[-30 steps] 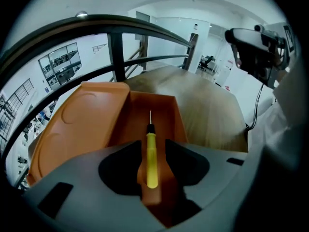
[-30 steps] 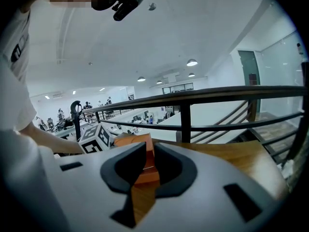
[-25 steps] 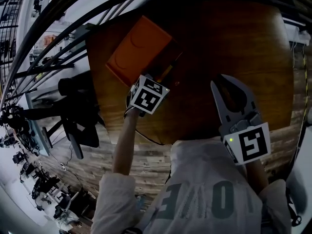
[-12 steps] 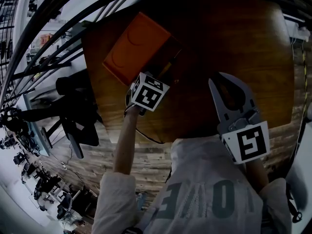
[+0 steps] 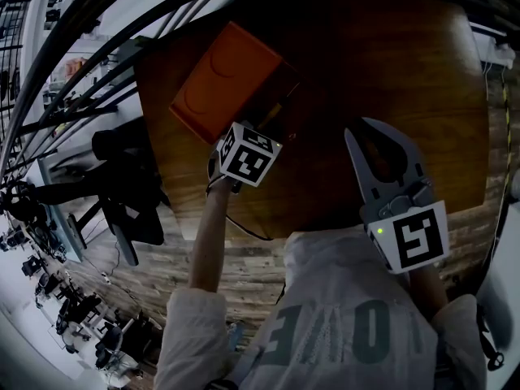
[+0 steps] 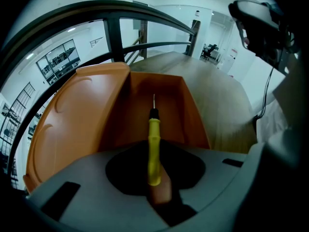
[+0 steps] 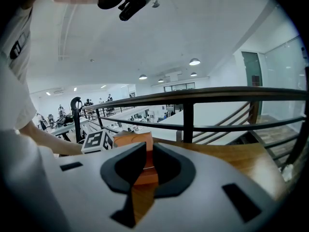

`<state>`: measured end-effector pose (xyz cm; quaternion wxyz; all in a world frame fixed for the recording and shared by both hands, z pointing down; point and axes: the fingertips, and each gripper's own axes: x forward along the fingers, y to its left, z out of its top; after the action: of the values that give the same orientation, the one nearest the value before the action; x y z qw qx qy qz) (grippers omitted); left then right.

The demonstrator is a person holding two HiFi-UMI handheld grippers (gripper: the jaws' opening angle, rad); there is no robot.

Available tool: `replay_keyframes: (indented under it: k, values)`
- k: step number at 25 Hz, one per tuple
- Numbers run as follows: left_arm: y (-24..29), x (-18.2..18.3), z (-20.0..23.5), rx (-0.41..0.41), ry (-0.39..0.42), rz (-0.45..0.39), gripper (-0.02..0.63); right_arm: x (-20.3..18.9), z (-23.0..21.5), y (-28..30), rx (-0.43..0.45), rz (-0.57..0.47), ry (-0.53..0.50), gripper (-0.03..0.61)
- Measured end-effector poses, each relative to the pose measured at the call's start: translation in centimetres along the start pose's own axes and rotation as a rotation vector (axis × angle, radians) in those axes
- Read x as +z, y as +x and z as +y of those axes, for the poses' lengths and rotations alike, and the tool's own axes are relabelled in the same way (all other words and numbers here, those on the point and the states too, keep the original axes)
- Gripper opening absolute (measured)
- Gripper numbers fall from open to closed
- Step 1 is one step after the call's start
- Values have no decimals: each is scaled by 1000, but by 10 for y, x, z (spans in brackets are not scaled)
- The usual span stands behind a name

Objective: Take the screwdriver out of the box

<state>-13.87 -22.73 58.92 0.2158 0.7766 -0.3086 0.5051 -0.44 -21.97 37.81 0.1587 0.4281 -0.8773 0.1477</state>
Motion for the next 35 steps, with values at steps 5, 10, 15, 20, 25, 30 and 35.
replay_keyframes:
  k: [5,10,15,20,25,30,35]
  values:
    - [2,-2,2,6,14,7,84,-5,2,0,1,9,-4,49]
    - [1,-4,0,14,36,12,81,-4,4,-4,-1,-4,-9,49]
    - [-6,-6,-1,22,29,18,81,6,6,-11,-9,-16,-18,49]
    - [-19,-5,5,35,8,-3,81,14,14,-13,-9,-23,-33,49]
    - [-35,5,8,56,-15,-67,81,14,24,-13,0,-38,-51,49]
    - [-56,21,9,97,-65,-168,81,22,33,-19,-4,-86,-70,49]
    - [-101,51,12,177,-142,-322,81,41,38,-30,-23,-137,-106,49]
